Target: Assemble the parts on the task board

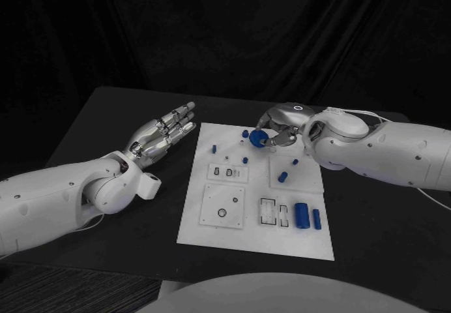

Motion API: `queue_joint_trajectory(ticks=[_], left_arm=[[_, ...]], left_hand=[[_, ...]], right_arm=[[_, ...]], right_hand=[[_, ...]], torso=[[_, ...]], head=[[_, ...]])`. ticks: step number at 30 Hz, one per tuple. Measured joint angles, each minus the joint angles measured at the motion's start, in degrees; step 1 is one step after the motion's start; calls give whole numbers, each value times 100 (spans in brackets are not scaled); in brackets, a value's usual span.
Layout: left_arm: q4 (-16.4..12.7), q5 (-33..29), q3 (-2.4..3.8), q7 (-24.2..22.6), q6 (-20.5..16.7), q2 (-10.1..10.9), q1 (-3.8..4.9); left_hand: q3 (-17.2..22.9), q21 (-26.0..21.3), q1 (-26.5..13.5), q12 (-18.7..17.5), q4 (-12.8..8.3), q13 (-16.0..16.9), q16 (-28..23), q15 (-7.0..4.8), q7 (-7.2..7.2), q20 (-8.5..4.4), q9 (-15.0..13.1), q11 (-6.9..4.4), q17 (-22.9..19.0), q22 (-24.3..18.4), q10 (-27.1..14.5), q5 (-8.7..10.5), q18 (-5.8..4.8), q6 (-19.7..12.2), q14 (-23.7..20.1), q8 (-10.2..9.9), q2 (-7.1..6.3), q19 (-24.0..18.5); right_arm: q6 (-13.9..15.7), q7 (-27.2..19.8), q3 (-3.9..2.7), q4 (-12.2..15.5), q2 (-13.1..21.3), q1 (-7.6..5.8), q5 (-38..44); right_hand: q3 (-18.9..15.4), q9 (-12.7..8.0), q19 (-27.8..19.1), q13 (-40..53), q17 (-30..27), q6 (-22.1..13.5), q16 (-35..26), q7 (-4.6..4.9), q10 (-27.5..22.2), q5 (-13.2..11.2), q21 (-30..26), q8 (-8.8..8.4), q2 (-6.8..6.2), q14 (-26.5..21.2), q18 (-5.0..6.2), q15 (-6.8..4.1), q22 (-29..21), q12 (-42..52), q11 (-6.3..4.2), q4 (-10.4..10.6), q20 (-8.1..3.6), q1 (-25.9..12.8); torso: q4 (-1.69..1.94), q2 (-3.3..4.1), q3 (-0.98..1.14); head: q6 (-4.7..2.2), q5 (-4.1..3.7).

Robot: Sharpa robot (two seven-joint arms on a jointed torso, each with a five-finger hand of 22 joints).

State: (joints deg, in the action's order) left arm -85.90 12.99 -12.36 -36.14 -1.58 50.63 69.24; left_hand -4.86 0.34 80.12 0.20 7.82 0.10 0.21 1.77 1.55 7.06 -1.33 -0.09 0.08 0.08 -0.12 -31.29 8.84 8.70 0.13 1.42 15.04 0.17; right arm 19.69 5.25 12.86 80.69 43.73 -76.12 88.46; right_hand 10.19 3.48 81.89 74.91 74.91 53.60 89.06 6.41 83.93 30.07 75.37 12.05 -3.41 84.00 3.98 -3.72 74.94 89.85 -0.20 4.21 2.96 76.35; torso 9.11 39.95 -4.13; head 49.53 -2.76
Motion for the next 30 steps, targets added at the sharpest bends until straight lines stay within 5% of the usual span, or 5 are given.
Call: queue_joint_trajectory(ticks=[23,30], left_arm=[[53,0,0,32,79,-83,0],[57,0,0,39,94,-97,0]], left_hand=[[0,0,0,0,0,-4,0,20,0,21,0,19,-2,-3,20,0,0,0,-21,0,0,-21],[-1,0,0,0,1,-3,0,20,0,20,0,19,-3,-2,20,0,0,0,-21,0,0,-21]], right_arm=[[-283,-96,-5,-683,-873,7,1],[-386,-97,-6,-808,-977,44,1]], right_hand=[[91,0,1,-1,0,-2,-4,-3,12,-133,0,83,-47,-6,1,35,-2,0,53,39,1,-45],[181,12,-13,0,0,2,-4,-8,-1,-200,-67,-209,-54,12,1,52,-2,0,65,82,15,-52]], torso=[[-18,9,9],[-18,10,9]], head=[[44,30],[48,40]])
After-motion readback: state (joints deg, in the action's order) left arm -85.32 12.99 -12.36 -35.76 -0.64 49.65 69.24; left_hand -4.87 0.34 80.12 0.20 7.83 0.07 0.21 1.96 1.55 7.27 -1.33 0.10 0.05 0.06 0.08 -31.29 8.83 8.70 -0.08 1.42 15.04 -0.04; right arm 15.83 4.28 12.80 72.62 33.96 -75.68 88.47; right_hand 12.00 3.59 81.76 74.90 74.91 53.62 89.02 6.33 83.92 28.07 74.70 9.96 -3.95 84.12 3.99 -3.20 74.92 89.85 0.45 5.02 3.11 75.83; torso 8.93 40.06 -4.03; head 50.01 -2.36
